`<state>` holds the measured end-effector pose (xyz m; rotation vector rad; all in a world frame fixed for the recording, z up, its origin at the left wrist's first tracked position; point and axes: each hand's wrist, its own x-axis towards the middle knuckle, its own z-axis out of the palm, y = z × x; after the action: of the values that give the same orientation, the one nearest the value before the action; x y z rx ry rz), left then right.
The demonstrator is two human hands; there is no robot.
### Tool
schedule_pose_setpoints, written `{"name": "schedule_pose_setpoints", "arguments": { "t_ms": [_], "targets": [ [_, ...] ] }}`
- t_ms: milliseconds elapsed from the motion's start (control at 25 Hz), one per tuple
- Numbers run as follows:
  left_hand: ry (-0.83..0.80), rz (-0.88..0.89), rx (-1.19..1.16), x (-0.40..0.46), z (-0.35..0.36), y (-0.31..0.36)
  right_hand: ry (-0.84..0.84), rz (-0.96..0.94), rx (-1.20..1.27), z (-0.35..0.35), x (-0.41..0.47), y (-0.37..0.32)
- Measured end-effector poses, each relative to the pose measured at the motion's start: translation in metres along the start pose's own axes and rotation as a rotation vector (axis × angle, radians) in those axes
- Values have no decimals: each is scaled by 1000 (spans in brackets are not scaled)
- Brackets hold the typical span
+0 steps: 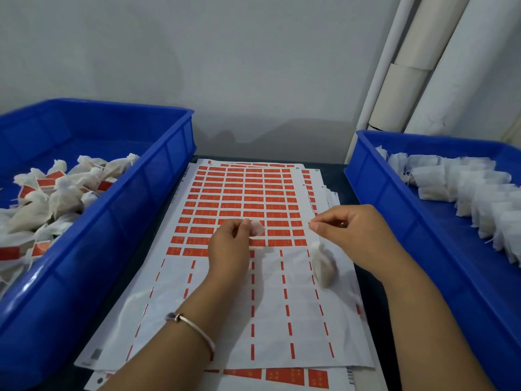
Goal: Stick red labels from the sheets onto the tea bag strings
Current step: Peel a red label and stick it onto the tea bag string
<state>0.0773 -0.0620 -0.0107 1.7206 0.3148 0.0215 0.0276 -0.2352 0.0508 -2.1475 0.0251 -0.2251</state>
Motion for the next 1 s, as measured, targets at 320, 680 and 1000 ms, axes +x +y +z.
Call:
{"name": "schedule_pose_setpoints", "arguments": {
  "t_ms": [320,680,1000],
  "targets": [
    [-214,-22,-291,-32,-16,23,-188,-133,282,20,-23,-33],
    [-462,-206,-333,-38,-15,12,94,39,351,47,-15,-1],
    [-485,-231,-327,-39,-16,11,114,65,395,52,-14,3]
  ]
}}
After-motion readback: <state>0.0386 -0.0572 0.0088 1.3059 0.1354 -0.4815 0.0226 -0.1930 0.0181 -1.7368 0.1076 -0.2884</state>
